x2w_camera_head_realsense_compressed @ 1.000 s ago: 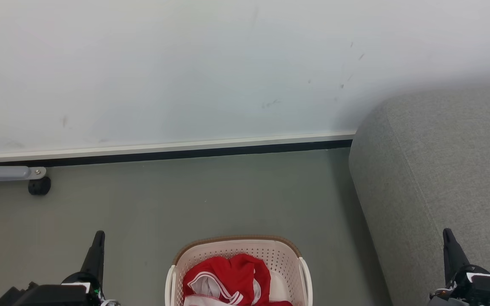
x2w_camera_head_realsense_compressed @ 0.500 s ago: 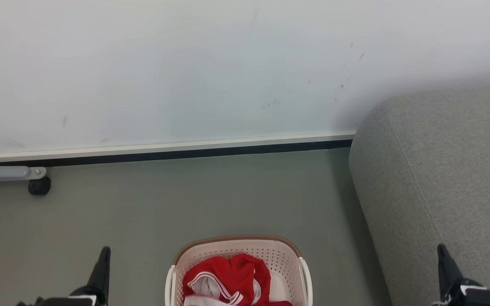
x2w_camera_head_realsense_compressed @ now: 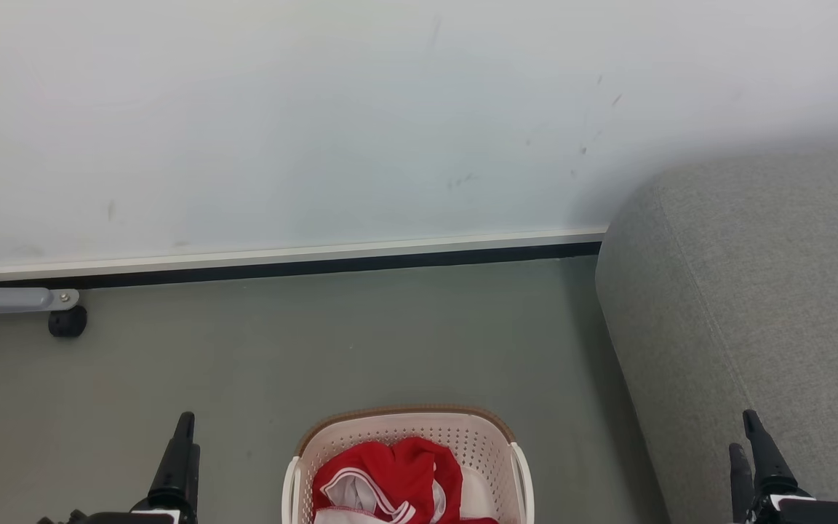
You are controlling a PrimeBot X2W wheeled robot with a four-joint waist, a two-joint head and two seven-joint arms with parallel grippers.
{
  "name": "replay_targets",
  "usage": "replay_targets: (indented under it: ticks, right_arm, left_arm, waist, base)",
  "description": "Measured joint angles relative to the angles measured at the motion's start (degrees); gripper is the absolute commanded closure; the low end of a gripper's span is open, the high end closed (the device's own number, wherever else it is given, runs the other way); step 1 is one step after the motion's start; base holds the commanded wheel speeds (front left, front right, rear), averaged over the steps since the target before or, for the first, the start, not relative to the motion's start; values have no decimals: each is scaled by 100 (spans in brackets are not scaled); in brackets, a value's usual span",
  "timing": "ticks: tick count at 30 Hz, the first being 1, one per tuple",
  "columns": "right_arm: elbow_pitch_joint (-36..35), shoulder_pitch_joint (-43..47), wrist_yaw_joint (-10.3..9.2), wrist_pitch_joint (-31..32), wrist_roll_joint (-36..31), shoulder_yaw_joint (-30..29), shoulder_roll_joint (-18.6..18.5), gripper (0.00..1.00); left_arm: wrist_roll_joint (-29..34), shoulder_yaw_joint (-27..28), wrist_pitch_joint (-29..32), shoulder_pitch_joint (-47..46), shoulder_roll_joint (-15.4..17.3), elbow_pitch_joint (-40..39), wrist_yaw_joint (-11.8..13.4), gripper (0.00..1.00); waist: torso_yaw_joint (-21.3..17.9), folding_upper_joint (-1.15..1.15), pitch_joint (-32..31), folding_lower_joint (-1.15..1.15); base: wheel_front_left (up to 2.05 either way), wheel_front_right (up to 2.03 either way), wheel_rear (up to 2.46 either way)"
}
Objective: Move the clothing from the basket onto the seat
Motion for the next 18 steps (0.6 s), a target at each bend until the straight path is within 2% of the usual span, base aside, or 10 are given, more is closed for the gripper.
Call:
replay_targets:
  ticks: [5, 12, 18]
  right_arm:
    - [-46, 1, -26, -105, -175, 80, -2, 0]
    - [-189, 2, -218, -250, -627, 190, -5, 0]
    - [-302, 1, -363, -382, -1358, 374, -9, 0]
  left_arm:
    - [194, -30, -113, 1, 1, -91, 64, 0]
    - [683, -134, -261, 0, 4, -279, 191, 0]
    - [1370, -281, -404, 1, 14, -454, 330, 0]
  waist:
    - [-6, 0, -13, 0]
    - [-16, 0, -29, 1]
    - [-25, 0, -43, 1]
  base:
    - [0, 0, 0]
    - [0, 0, 0]
    - [0, 0, 0]
